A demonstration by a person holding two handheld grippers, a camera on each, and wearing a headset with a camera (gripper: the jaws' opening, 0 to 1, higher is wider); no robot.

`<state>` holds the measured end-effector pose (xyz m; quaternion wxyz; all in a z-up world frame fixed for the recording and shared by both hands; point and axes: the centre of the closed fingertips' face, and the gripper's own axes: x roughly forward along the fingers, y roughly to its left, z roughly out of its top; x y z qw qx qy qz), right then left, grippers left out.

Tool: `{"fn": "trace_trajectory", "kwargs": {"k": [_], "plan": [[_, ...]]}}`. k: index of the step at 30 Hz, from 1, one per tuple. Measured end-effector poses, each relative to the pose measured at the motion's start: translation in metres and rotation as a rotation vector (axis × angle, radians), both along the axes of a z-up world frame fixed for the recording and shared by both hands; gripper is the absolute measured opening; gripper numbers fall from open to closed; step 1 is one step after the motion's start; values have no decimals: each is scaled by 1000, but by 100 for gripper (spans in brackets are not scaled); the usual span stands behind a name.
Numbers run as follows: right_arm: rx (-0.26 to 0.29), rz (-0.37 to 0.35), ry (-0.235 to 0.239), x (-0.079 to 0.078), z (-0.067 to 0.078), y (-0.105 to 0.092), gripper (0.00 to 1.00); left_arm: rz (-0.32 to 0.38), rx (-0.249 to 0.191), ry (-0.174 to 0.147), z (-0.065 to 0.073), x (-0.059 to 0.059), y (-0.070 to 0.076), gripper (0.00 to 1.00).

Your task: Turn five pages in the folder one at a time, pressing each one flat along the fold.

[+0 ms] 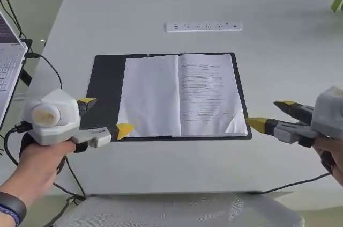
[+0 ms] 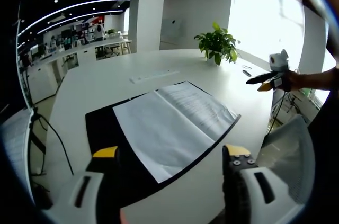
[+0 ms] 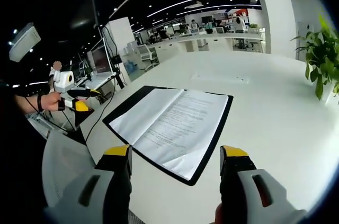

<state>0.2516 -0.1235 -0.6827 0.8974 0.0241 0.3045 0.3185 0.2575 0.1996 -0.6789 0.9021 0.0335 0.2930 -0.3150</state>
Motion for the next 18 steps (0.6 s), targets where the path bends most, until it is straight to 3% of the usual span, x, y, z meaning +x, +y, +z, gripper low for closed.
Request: {"fn": "trace_trajectory", "kwargs": {"k": [7,18], "plan": [[-9,-6,-1,-5,0,-3,69,37,-21,5,2,0,5,81],[-21,10,4,-10,-3,-1,70,29,-18,9,0,3,2,81]]}}
